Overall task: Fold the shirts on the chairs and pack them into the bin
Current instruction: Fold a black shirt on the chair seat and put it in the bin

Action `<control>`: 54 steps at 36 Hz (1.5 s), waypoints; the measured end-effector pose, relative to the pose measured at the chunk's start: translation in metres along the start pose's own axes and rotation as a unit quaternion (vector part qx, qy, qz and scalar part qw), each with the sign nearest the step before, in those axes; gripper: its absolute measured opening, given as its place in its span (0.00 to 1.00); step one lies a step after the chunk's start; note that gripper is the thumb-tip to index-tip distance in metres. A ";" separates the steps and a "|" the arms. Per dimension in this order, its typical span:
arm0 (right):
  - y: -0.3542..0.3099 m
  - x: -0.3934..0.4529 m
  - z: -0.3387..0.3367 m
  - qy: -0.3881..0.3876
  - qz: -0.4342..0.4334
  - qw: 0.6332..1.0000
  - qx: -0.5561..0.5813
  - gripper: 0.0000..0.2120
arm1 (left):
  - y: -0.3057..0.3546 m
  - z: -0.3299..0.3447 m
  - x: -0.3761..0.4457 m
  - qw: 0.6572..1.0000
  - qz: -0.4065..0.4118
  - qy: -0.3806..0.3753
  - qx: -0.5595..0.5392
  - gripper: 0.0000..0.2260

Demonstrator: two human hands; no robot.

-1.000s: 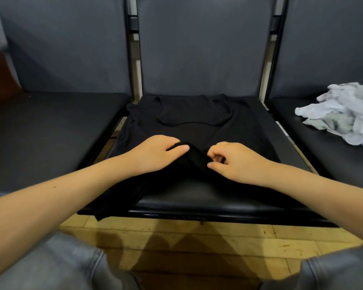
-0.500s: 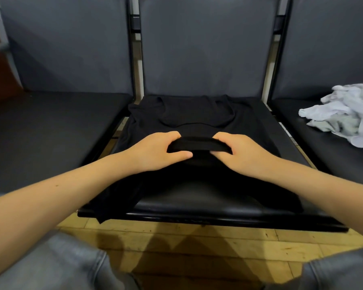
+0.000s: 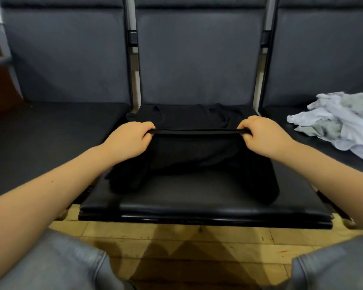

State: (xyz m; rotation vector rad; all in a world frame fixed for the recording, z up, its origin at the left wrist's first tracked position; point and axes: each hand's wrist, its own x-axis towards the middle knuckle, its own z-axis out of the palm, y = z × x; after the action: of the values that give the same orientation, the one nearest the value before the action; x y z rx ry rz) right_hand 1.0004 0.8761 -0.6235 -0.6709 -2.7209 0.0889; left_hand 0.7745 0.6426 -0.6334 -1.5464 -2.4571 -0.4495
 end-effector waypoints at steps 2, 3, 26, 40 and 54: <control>0.008 0.000 -0.005 0.001 0.033 0.999 -0.008 0.13 | -0.004 -0.007 -0.002 1.000 -0.022 0.006 -0.015 0.11; 0.012 0.000 -0.008 0.001 0.051 0.999 -0.008 0.13 | -0.005 -0.011 -0.004 0.998 -0.040 0.002 -0.040 0.11; 0.049 -0.038 -0.031 0.044 0.321 0.858 0.397 0.17 | -0.031 -0.025 -0.042 0.978 -0.192 0.025 -0.075 0.12; 0.037 -0.053 -0.012 0.007 0.275 0.891 0.360 0.18 | -0.014 -0.027 -0.044 0.960 -0.158 0.016 -0.230 0.03; 0.048 -0.072 -0.023 -0.118 0.220 0.901 0.355 0.06 | -0.034 -0.037 -0.064 0.958 -0.142 -0.113 -0.223 0.10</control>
State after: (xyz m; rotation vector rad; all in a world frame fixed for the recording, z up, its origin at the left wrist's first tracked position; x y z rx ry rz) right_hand 1.0891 0.8852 -0.6303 -1.0529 -2.4002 1.2666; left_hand 0.7718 0.5613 -0.6255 -1.4579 -2.9226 -0.9888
